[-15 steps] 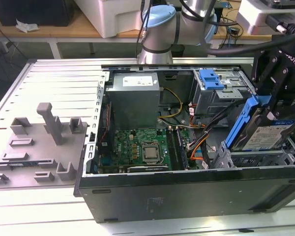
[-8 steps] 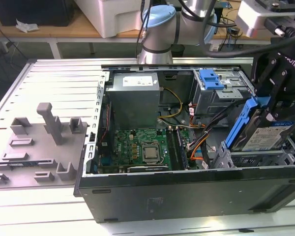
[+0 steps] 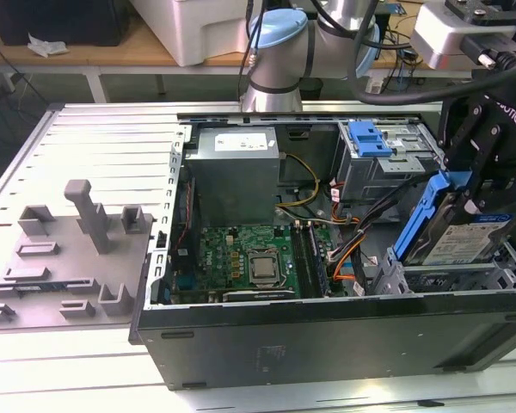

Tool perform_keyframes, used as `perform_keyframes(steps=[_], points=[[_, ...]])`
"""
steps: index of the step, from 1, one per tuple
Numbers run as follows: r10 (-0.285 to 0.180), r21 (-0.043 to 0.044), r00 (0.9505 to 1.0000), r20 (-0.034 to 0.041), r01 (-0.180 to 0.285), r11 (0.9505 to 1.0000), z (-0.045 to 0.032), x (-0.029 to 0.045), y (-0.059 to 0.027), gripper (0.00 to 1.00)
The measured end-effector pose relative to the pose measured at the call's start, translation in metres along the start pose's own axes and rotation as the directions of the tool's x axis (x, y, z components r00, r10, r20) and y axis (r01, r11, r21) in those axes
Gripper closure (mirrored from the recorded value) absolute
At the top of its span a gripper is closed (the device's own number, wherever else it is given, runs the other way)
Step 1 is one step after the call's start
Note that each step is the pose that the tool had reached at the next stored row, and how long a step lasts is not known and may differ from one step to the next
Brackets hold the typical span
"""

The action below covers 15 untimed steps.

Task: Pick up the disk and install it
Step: 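Insert the disk into the insertion slot, then insert the first disk wire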

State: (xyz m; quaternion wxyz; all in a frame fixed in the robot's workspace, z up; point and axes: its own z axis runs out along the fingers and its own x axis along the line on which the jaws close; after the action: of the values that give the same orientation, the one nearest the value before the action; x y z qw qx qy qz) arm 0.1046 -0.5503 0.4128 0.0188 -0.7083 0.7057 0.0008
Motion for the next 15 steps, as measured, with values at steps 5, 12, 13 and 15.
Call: perform_keyframes(steps=[5,12,13,15], points=[[0.000,0.0000,1.0000,0.0001,0.000,1.0000,0.0001,0.0000,0.0000,0.50],[0.000,0.0000,1.0000,0.0000,0.000,1.0000,0.0004,0.0000,0.0000,0.50],[0.000,0.0000,1.0000,0.0000,0.000,1.0000,0.0005,0.0000,0.0000,0.50],[0.000,0.0000,1.0000,0.0000,0.000,1.0000,0.0005,0.0000,0.0000,0.50]])
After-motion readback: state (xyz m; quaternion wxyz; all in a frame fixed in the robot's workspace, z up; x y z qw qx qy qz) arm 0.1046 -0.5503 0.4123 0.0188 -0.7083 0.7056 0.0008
